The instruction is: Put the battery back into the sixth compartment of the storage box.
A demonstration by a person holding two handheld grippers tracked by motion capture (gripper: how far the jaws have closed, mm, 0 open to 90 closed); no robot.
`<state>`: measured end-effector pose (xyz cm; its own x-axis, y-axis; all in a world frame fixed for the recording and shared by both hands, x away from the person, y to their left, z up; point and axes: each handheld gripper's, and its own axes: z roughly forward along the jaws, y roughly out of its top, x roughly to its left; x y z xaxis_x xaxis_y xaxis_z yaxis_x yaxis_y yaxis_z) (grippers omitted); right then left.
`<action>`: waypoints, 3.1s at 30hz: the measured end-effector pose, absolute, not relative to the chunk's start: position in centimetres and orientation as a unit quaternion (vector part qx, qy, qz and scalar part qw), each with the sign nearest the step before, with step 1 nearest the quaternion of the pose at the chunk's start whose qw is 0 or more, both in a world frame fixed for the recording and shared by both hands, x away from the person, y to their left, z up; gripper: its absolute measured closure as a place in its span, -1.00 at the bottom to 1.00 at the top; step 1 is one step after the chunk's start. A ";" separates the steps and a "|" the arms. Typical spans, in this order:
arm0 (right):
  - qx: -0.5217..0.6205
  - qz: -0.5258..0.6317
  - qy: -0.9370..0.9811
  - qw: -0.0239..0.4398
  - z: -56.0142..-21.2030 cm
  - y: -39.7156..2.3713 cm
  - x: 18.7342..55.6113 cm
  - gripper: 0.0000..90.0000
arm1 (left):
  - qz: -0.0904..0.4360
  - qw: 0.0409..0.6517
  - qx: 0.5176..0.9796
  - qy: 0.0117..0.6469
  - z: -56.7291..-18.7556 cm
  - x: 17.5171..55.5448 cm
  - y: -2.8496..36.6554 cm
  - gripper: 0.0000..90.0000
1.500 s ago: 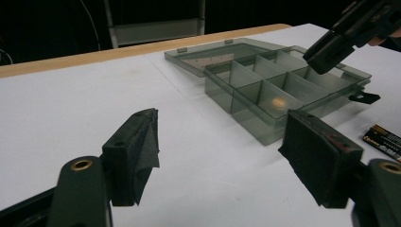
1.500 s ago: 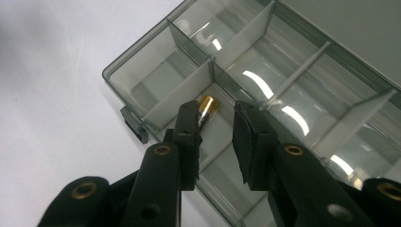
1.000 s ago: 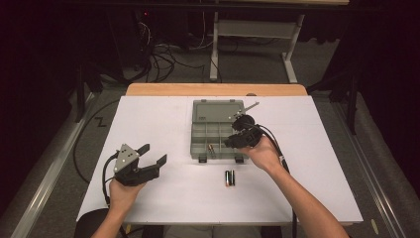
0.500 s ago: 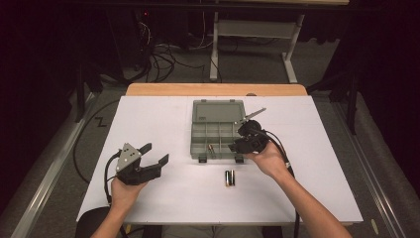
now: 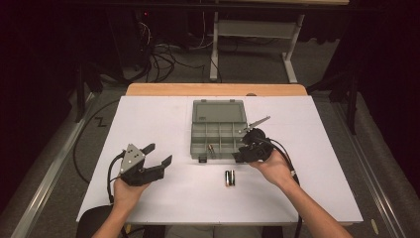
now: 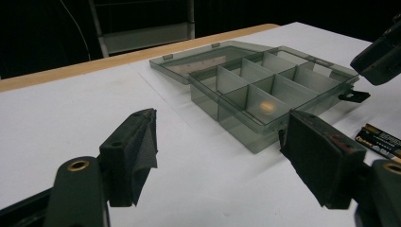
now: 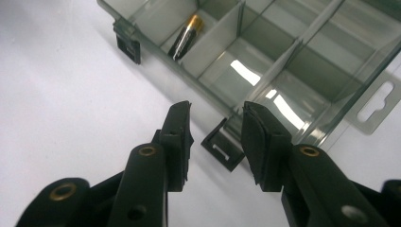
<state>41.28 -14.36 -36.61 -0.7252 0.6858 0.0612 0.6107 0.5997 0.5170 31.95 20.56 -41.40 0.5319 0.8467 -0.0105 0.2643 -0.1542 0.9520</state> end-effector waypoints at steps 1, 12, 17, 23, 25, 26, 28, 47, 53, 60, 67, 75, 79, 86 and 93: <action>0.364 0.261 0.891 0.071 -36.7 -14.5 41.2 0.43 | 0.281 0.518 0.706 0.393 -41.4 32.0 20.5 -0.40; 0.378 0.261 0.886 0.057 -37.8 -15.1 40.3 0.36 | 0.278 0.519 0.708 0.390 -41.4 32.3 20.4 -0.41; 0.377 0.256 0.888 0.057 -38.0 -15.3 39.8 0.36 | 0.276 0.522 0.705 0.392 -41.5 32.5 20.5 -0.41; 0.376 0.249 0.891 0.054 -38.4 -14.9 39.4 0.35 | 0.277 0.525 0.703 0.392 -41.4 32.4 20.5 -0.41; 0.373 0.241 0.895 0.050 -38.7 -14.8 39.3 0.35 | 0.277 0.523 0.705 0.391 -41.4 32.4 20.4 -0.41; 0.372 0.240 0.895 0.048 -38.8 -14.7 39.3 0.36 | 0.277 0.524 0.704 0.392 -41.4 32.4 20.4 -0.41; 0.373 0.237 0.896 0.044 -38.9 -14.6 39.2 0.36 | 0.277 0.524 0.703 0.392 -41.4 32.4 20.5 -0.41; 0.365 0.208 0.907 0.024 -39.9 -13.2 39.0 0.42 | 0.276 0.517 0.709 0.392 -41.5 32.6 20.4 -0.40; 0.360 0.204 0.910 0.022 -40.0 -12.9 39.0 0.44 | 0.276 0.515 0.708 0.397 -41.5 32.6 20.6 -0.40; 0.364 0.201 0.909 0.017 -40.2 -12.7 39.1 0.48 | 0.277 0.516 0.706 0.397 -41.5 32.6 20.6 -0.40; 0.365 0.198 0.910 0.016 -40.1 -12.9 39.2 0.52 | 0.278 0.517 0.705 0.397 -41.5 32.5 20.6 -0.40; 0.369 0.194 0.909 0.016 -40.1 -13.0 39.3 0.53 | 0.278 0.518 0.705 0.396 -41.5 32.5 20.6 -0.40; 0.369 0.188 0.910 0.014 -40.2 -13.0 39.4 0.54 | 0.278 0.517 0.706 0.395 -41.5 32.5 20.5 -0.40; 0.371 0.176 0.912 0.017 -40.5 -13.0 39.5 0.65 | 0.279 0.519 0.705 0.395 -41.5 32.4 20.6 -0.40; 0.366 0.167 0.915 0.019 -40.5 -13.2 39.5 0.74 | 0.279 0.517 0.706 0.396 -41.5 32.4 20.6 -0.39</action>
